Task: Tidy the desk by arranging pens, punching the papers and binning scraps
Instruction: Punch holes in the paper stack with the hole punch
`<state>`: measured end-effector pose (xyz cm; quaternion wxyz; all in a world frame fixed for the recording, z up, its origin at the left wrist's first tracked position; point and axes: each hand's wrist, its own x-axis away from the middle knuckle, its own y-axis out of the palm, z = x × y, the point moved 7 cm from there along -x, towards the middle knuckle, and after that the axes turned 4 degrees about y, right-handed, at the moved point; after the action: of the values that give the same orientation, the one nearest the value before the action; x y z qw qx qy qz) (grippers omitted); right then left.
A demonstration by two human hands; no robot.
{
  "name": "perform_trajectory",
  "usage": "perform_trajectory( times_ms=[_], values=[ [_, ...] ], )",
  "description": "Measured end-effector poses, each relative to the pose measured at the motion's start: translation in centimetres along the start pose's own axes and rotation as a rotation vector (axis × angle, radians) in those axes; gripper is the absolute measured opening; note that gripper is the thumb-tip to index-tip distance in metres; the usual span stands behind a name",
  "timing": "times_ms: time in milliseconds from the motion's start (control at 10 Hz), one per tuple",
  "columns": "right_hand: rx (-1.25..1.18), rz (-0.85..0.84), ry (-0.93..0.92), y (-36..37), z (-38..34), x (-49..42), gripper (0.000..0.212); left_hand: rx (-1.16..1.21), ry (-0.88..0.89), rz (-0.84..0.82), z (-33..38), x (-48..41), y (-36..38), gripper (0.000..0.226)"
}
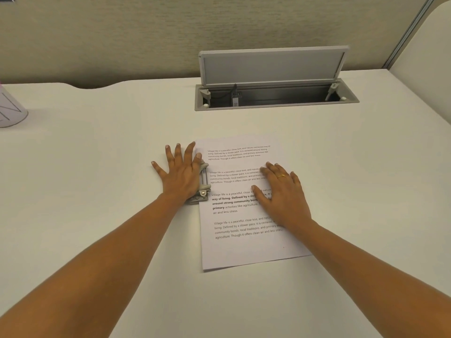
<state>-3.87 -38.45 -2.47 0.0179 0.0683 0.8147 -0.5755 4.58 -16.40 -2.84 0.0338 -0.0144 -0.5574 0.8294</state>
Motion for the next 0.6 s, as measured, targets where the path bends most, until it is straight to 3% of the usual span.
perform_trajectory(
  times_ms=[300,600],
  values=[
    [0.000,0.016,-0.002,-0.1,0.0,0.1,0.055,-0.018,-0.005,0.013,0.1,0.1,-0.2,0.052],
    [-0.008,0.018,0.003,-0.3,-0.2,0.2,0.055,-0.260,0.061,0.060,0.8,0.4,-1.1,0.054]
  ],
)
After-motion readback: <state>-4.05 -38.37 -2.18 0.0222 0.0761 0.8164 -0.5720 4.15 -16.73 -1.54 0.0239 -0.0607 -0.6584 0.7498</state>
